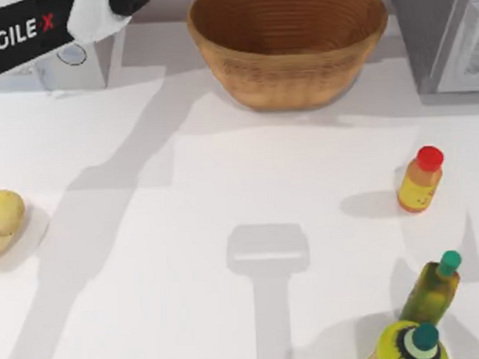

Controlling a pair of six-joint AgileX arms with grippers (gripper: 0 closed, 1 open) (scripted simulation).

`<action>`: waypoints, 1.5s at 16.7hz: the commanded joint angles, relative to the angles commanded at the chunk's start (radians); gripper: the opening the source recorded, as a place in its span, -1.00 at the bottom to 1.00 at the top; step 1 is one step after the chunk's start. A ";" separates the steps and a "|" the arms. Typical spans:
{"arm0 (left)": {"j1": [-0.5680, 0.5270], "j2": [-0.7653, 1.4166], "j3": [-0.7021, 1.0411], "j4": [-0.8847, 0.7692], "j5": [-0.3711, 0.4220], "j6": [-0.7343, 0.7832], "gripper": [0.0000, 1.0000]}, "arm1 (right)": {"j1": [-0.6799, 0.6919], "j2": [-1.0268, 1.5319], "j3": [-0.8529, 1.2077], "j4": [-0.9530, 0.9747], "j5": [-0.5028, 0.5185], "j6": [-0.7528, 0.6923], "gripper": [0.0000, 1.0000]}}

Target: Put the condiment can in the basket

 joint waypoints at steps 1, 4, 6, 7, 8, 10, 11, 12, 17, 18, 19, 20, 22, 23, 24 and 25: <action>-0.010 0.005 0.010 0.001 -0.004 -0.014 -1.00 | 0.000 0.000 0.000 0.000 0.000 0.000 1.00; -0.013 0.006 0.013 0.001 -0.005 -0.018 -1.00 | 0.000 0.000 0.000 0.000 0.000 0.000 1.00; -0.009 0.000 0.009 0.001 -0.003 -0.015 -1.00 | 0.000 0.000 0.000 0.000 0.000 0.000 1.00; -0.010 0.003 0.012 0.000 -0.003 -0.015 -1.00 | 0.000 0.000 0.000 0.000 0.000 0.000 1.00; -0.013 0.015 0.024 0.000 -0.004 -0.016 -1.00 | 0.000 0.000 0.000 0.000 0.000 0.000 1.00; -0.019 0.054 0.066 -0.002 -0.009 -0.018 -1.00 | 0.000 0.000 0.000 0.000 0.000 0.000 1.00; -0.021 0.069 0.083 -0.004 -0.011 -0.019 -1.00 | 0.000 0.000 0.000 0.000 0.000 0.000 1.00; -0.024 0.086 0.101 -0.005 -0.014 -0.020 -1.00 | 0.000 0.000 0.000 0.000 0.000 0.000 1.00; -0.038 0.169 0.191 -0.011 -0.026 -0.024 -1.00 | 0.000 0.000 0.000 0.000 0.000 0.000 1.00; -0.041 0.186 0.209 -0.012 -0.028 -0.025 -1.00 | 0.000 0.000 0.000 0.000 0.000 0.000 1.00; -0.044 0.202 0.226 -0.013 -0.031 -0.026 -1.00 | 0.000 0.000 0.000 0.000 0.000 0.000 1.00; -0.047 0.220 0.249 -0.014 -0.033 -0.026 -1.00 | 0.000 0.000 0.000 0.000 0.000 0.000 1.00; -0.052 0.251 0.281 -0.017 -0.039 -0.029 -1.00 | 0.000 0.000 0.000 0.000 0.000 0.000 1.00; -0.053 0.253 0.284 -0.018 -0.040 -0.029 -1.00 | 0.000 0.000 0.000 0.000 0.000 0.000 1.00; -0.053 0.253 0.284 -0.018 -0.040 -0.029 -1.00 | 0.000 0.000 0.000 0.000 0.000 0.000 1.00; -0.053 0.253 0.284 -0.018 -0.040 -0.029 -1.00 | 0.000 0.000 0.000 0.000 0.000 0.000 1.00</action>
